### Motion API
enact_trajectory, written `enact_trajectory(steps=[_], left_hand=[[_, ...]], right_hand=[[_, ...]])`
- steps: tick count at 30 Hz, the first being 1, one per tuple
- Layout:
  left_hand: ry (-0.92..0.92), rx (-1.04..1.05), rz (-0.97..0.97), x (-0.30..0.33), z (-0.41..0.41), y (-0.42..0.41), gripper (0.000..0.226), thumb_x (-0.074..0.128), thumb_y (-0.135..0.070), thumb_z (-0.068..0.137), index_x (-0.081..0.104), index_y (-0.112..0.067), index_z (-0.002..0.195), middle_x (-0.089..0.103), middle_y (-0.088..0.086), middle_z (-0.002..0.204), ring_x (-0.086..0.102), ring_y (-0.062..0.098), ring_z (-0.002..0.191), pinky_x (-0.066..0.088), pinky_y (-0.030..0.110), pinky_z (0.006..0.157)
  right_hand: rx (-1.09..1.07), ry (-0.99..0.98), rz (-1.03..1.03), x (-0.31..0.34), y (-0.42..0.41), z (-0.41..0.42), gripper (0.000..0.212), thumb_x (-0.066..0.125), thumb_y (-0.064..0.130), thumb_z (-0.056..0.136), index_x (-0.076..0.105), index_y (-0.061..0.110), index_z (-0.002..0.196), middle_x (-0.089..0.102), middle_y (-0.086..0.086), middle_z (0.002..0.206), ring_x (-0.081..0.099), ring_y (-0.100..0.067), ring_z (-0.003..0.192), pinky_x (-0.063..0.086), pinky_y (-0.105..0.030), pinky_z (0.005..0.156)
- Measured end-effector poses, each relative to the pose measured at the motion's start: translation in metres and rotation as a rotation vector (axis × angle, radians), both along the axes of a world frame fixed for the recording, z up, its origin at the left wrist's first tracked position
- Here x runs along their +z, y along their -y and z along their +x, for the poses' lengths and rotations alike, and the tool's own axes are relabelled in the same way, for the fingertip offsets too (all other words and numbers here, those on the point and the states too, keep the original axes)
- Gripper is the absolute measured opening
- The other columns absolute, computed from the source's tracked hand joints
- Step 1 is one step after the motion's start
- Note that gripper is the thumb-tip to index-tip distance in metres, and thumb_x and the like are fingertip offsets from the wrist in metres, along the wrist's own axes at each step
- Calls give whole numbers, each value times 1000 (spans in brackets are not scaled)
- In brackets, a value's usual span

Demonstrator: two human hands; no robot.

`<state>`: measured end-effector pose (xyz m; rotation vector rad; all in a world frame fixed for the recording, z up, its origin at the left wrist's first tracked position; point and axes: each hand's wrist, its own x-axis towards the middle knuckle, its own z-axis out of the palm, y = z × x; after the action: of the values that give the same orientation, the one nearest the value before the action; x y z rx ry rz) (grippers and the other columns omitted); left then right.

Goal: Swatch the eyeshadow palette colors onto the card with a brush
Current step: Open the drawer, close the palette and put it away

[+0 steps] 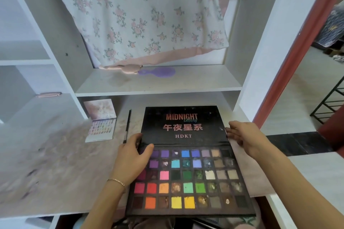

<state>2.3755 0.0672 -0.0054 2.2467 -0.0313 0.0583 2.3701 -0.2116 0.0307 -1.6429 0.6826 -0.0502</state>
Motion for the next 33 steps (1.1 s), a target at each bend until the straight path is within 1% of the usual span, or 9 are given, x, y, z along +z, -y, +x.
enact_trajectory(steps=[2,5,9,14,19,22,25,30,33], left_hand=[[50,16,-8,0,1,-1,46,60,-24,85,48,-13,127,56,5,125,50,15,112,36,21,88],[115,26,-21,-1,-1,-3,40,60,-21,84,52,-13,123,58,4,122,48,5,99,35,17,82],[127,14,-29,-2,2,-8,47,60,-22,85,46,-15,129,54,5,125,49,7,97,39,23,83],[92,-13,-180,4,-5,-15,49,50,-37,89,39,-27,135,51,-9,125,49,-2,95,44,23,81],[47,-56,-286,12,-12,-23,58,31,-59,78,34,-40,133,43,-19,122,45,-14,96,38,3,71],[81,-108,-428,17,-12,-26,46,21,-68,81,38,-52,121,50,-20,122,49,-3,109,40,21,88],[55,-134,-662,16,-11,-29,67,10,-68,79,45,-37,126,57,-9,126,52,10,117,39,32,98],[-16,-215,-797,19,-15,-44,80,3,-65,83,56,-20,123,61,-2,123,52,11,119,31,32,103],[-17,-234,-768,24,-23,-51,78,1,-52,92,73,-20,97,69,5,107,61,10,106,42,31,95]], right_hand=[[20,-1,-54,-2,0,-1,17,53,15,90,61,1,95,61,-10,90,52,-16,72,33,-23,54],[90,22,-105,-3,-1,-9,6,53,12,91,58,11,94,61,-1,85,53,-10,73,39,-18,50],[160,71,-234,-8,7,-19,9,50,13,93,57,10,97,60,-2,87,54,-13,78,39,-21,59],[193,237,-268,-16,10,-39,7,53,10,91,58,14,88,63,-7,89,59,-21,82,44,-24,66],[246,404,-357,-15,7,-52,14,55,9,88,58,22,84,66,3,81,63,-11,79,49,-25,73],[254,499,-407,-14,1,-55,20,59,8,85,60,28,80,67,15,74,62,0,75,48,-10,67],[224,560,-404,-14,1,-53,23,62,3,82,62,24,74,67,19,72,61,3,71,45,-4,65],[298,489,-357,-9,12,-55,27,61,7,83,66,30,70,67,12,72,61,0,72,46,-6,65],[378,408,-274,-12,22,-66,17,56,18,86,70,27,81,70,4,83,64,-9,86,48,-21,79]])
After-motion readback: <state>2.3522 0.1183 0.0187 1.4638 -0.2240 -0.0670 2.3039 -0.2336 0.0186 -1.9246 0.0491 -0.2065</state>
